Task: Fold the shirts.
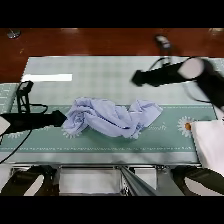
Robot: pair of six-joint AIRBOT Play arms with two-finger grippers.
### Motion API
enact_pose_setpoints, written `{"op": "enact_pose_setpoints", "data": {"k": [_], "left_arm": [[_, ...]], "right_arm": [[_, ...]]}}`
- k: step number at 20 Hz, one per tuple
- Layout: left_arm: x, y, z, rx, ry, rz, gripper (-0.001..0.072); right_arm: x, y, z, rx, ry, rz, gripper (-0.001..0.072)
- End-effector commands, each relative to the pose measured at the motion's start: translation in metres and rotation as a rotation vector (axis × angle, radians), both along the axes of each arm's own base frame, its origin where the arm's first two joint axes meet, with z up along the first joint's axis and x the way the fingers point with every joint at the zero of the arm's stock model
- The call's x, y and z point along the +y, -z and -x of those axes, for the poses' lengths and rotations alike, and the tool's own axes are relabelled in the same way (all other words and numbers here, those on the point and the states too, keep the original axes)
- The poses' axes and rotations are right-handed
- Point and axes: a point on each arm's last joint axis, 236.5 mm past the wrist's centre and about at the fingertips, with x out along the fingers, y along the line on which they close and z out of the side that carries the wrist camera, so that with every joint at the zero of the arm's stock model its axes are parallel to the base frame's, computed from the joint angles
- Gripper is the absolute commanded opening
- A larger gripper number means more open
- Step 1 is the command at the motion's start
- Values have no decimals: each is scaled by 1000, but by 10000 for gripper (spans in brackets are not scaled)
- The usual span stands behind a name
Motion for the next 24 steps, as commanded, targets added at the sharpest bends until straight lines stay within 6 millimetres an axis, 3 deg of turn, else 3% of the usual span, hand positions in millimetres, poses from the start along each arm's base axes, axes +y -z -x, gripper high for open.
{"op": "enact_pose_setpoints", "data": {"k": [1,3,4,7,11,16,17,18,20,24], "left_arm": [[-28,24,-2,144,-37,132,701],[-52,32,-21,168,-75,258,701],[-62,35,-33,176,-117,322,701],[-83,45,-66,166,-233,447,702],[-100,77,-69,228,-237,454,701],[-97,95,-84,198,-258,432,676],[-99,92,-85,171,-209,419,183],[-102,87,-88,134,-142,408,22],[-111,73,-89,103,-49,418,22],[-119,54,-93,75,11,436,22]], "right_arm": [[-165,12,39,134,298,127,620],[-206,47,83,206,419,110,619],[-211,65,103,232,443,96,619],[-188,114,150,301,418,20,619],[-151,128,156,307,399,-130,619],[-144,126,156,301,373,-155,619],[-143,125,156,301,374,-158,619],[-141,126,155,304,374,-170,619],[-128,133,156,335,336,-174,619],[-75,155,163,447,169,-193,619]]}}
